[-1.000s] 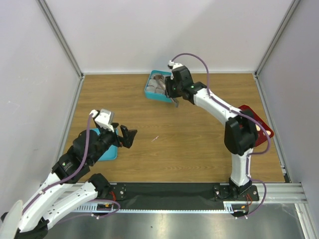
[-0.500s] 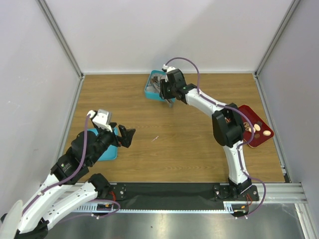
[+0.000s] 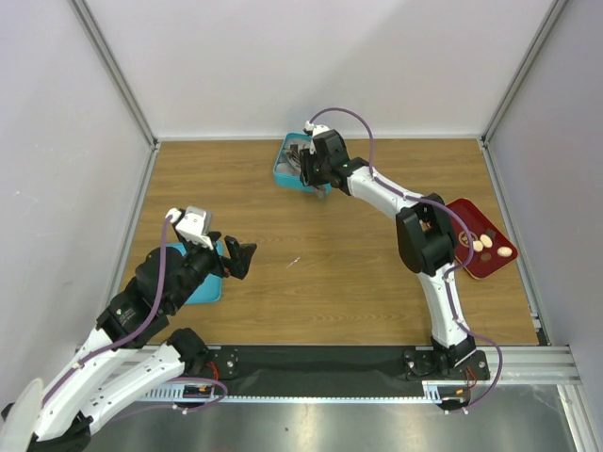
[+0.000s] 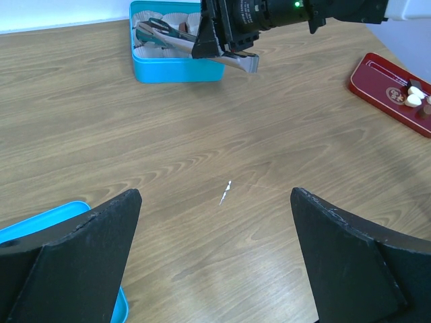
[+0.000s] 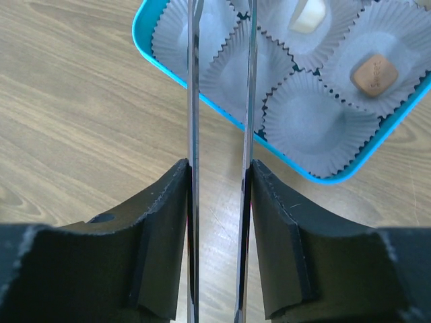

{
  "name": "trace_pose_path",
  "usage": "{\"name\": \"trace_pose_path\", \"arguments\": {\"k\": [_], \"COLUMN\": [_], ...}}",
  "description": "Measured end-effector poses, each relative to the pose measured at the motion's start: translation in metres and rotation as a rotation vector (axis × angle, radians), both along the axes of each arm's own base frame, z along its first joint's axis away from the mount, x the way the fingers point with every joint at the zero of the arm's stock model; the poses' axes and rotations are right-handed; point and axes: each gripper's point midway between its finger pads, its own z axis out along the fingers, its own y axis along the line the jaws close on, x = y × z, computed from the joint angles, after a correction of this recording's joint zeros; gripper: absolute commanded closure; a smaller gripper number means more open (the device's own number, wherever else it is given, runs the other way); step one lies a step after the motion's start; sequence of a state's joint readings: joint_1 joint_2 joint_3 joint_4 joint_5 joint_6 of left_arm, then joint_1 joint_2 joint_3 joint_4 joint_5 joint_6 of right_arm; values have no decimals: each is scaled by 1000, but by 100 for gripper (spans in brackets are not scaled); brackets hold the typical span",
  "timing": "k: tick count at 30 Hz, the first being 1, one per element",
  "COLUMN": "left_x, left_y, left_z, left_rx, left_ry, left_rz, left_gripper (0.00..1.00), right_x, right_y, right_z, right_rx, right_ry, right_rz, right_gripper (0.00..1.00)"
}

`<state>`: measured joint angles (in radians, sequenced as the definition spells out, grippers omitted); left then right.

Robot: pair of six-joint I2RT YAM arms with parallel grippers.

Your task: Pack the chocolate

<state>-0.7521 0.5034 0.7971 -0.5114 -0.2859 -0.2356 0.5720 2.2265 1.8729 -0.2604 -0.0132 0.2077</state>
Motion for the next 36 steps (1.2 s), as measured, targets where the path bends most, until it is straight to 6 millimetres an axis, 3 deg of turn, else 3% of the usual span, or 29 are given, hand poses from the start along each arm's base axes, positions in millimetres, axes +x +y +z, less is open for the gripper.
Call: {"name": "trace_pose_path", "arguments": {"k": [16, 19, 23, 28, 31, 33, 36], "left_x": [0, 0, 0, 1, 0, -1, -2], "left_y": [0, 0, 0, -1, -2, -4, -7], "left_z": [0, 0, -1, -2, -2, -2, -2], "left_rx": [0, 0, 1, 4, 4, 3, 0], "left_ry": [1, 1, 2, 6, 7, 9, 12], "left_rz": [0, -1, -1, -3, -9, -19, -37], "left_gripper": [0, 0, 0, 0, 0, 0, 0], "right_x": [7, 4, -12, -49, -78, -92, -109], "right_y": [-6, -11, -28, -71, -114, -146, -214], "right_z": [2, 12, 42, 108, 143, 152, 149], "right_rx": [-38, -45, -46, -15, 8, 21, 22], "right_ry": [-33, -57, -99, -178, -194, -175, -120], "right_rz": [-17, -22, -39, -144, -274, -356, -518], "right_gripper": [56, 56, 57, 58, 57, 57, 57]}}
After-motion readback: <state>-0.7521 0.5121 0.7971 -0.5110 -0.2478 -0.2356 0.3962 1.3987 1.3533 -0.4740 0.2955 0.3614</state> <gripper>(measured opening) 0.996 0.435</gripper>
